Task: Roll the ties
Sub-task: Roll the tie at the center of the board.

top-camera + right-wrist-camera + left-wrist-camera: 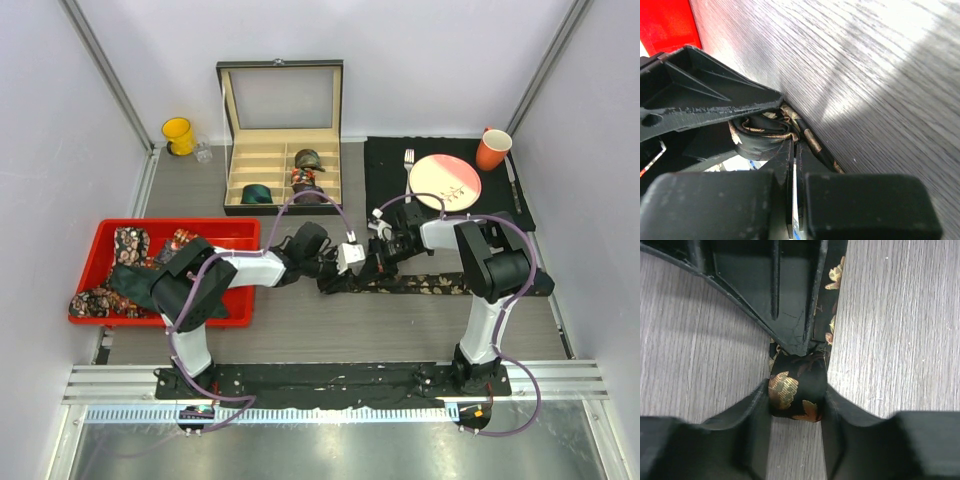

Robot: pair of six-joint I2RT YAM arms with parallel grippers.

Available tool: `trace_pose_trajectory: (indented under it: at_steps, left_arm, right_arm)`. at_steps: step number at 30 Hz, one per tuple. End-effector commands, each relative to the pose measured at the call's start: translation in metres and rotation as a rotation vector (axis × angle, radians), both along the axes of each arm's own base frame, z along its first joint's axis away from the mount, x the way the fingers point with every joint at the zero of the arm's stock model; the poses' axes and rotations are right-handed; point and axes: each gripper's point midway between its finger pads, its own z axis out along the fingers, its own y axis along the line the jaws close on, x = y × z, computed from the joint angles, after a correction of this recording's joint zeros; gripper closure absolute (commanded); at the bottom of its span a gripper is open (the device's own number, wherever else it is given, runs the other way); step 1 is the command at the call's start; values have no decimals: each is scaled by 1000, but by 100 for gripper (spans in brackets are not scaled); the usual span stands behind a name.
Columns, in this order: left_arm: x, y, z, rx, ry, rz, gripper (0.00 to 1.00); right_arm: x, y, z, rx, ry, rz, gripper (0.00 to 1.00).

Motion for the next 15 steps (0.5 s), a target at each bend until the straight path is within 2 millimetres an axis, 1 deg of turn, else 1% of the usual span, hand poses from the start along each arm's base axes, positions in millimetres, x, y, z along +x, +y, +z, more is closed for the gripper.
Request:
trace_pose_trajectory:
  at_steps: [1, 2, 3, 4, 5, 6, 7, 8, 9, 10, 11, 12, 13, 14, 15]
  left_arm:
    - [-6, -9, 14, -56, -33, -62, 65]
    - [-6, -10, 17, -55, -42, -69, 69]
    - [-9, -6, 14, -27, -29, -73, 71]
    - [-12, -7, 17, -13, -45, -81, 72]
    - [-7, -7, 17, 14, -76, -75, 74]
    - [-12, -2, 12, 55, -60, -78, 75]
    - [-14, -1, 10, 83, -65, -79, 75]
    - [-7, -4, 11, 103, -98, -80, 78]
    - [-16, 7, 2, 167, -54, -86, 79]
    - [-16, 8, 0, 187, -52, -83, 80]
    - [-12, 7, -2, 205, -51, -76, 83]
    - [-14, 16, -7, 260, -37, -77, 84]
    - [-13, 19, -10, 286, -32, -75, 85]
    - [-9, 18, -8, 300, -39, -68, 86]
    - [-10, 27, -15, 353, -29, -68, 86]
  right_arm:
    - [5, -8, -41, -144, -59, -12, 99]
    - [5, -6, -41, -138, -59, -10, 99]
    - [7, -1, -39, -127, -68, -13, 99]
    - [7, 2, -38, -120, -66, -13, 99]
    - [8, 4, -37, -114, -66, -15, 99]
    - [9, 6, -36, -109, -65, -18, 99]
    - [9, 8, -35, -104, -63, -20, 99]
    - [10, 8, -34, -101, -65, -18, 99]
    - [8, 8, -33, -104, -54, -16, 99]
    - [6, 7, -33, -106, -57, -2, 99]
    - [8, 6, -30, -106, -61, 4, 96]
    - [2, 4, -28, -109, -34, 16, 94]
    - [1, 2, -25, -101, -28, 22, 91]
    - [7, -1, -19, -92, -34, 16, 89]
    - [4, -5, -15, -91, -5, 12, 86]
